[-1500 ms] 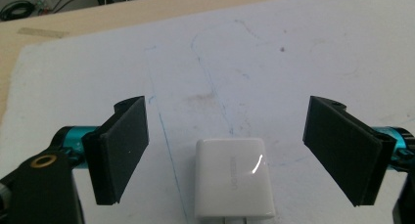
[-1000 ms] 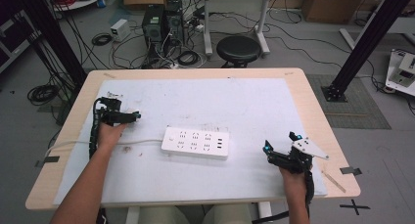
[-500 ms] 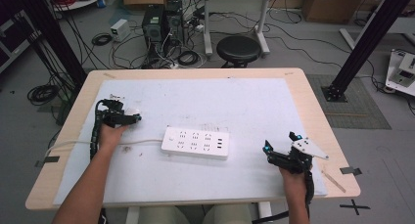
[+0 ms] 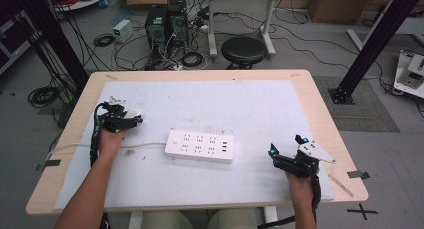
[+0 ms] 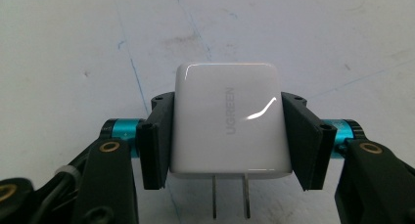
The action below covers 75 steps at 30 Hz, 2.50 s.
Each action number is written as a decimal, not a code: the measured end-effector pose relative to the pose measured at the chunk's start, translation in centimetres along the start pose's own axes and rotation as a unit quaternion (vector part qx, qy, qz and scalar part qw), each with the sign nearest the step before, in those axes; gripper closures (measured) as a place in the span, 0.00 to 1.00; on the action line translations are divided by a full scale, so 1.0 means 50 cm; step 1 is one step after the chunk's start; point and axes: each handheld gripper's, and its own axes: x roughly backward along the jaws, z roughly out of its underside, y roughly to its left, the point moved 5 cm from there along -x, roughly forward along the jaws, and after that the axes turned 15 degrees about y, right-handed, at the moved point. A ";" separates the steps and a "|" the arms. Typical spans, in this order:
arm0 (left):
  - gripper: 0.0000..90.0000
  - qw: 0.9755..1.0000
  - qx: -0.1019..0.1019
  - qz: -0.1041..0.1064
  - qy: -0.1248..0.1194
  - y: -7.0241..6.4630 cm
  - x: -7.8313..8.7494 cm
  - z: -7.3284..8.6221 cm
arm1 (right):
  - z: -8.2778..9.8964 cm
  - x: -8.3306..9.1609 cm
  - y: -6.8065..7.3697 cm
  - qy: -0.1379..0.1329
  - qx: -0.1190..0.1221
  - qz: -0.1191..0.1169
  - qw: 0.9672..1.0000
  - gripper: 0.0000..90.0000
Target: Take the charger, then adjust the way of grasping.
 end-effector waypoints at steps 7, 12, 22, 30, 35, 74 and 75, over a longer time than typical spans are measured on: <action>0.47 0.999 0.009 -0.003 -0.031 -0.006 0.044 0.005 | 0.000 0.000 0.000 0.000 0.002 -0.002 1.000 0.05; 0.47 0.998 -0.006 -0.004 -0.057 -0.027 0.089 0.006 | 0.001 0.001 0.001 0.000 0.002 -0.004 1.000 0.05; 0.47 0.995 -0.044 0.009 -0.088 -0.077 0.152 0.012 | 0.000 0.000 0.001 0.001 0.003 -0.005 1.000 0.05; 0.47 0.992 -0.063 0.024 -0.110 -0.109 0.182 0.024 | 0.001 0.001 0.003 0.000 0.005 -0.009 1.000 0.05; 0.47 0.989 -0.075 0.038 -0.123 -0.136 0.196 0.032 | 0.000 0.001 0.004 0.000 0.013 -0.011 1.000 0.05; 0.47 0.949 -0.252 0.125 -0.140 -0.272 0.281 0.081 | -0.003 0.000 0.034 0.042 0.026 -0.115 0.992 0.07; 0.47 0.947 -0.259 0.128 -0.141 -0.279 0.282 0.080 | -0.006 0.001 0.042 0.044 0.028 -0.126 0.991 0.07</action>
